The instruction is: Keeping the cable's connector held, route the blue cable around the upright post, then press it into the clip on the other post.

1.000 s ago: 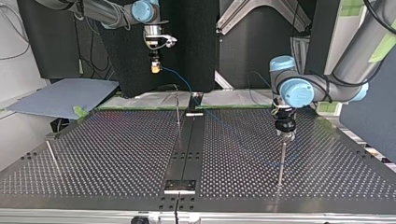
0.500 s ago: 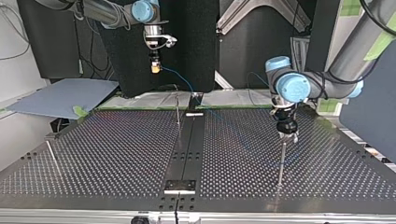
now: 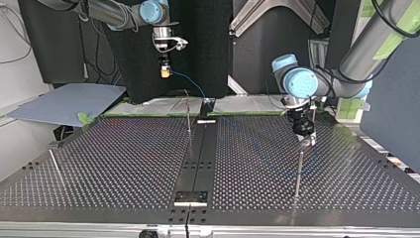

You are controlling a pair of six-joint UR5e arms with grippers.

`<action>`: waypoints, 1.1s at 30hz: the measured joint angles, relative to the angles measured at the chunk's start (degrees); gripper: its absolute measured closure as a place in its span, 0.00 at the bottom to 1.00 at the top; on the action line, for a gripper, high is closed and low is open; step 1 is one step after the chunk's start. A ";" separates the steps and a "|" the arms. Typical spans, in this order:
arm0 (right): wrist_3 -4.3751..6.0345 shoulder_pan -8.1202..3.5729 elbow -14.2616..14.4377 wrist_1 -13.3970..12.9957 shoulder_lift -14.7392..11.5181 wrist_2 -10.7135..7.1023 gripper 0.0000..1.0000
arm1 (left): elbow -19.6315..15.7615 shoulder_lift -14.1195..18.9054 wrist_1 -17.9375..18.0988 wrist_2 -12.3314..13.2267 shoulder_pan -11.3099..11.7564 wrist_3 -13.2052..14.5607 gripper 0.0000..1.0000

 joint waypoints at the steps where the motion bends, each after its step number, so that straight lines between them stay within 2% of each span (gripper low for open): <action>1: 0.00 0.00 0.00 -0.01 0.00 -0.01 1.00 | -0.03 0.00 0.02 -0.55 -0.24 0.54 0.00; 11: 0.01 0.00 0.03 0.04 0.01 -0.09 1.00 | -0.71 0.00 0.42 -6.66 -2.42 6.85 0.00; 13: 0.00 0.00 0.04 0.05 0.01 -0.10 1.00 | -1.29 -0.01 1.13 -7.19 -2.66 7.92 0.00; 20: 0.01 0.00 0.01 0.00 0.02 -0.10 1.00 | -4.60 -0.01 4.95 -7.27 -3.47 12.05 0.00; 27: 0.01 0.00 0.02 0.06 0.04 -0.11 1.00 | -5.49 0.00 7.16 -7.28 -3.93 15.92 0.00; 30: 0.00 0.00 0.02 0.06 0.04 -0.12 1.00 | -5.52 0.00 7.40 -7.21 -4.06 16.58 0.00; 33: 0.00 0.00 0.03 0.07 0.02 -0.12 1.00 | -5.53 0.00 7.51 -7.19 -4.21 15.67 0.00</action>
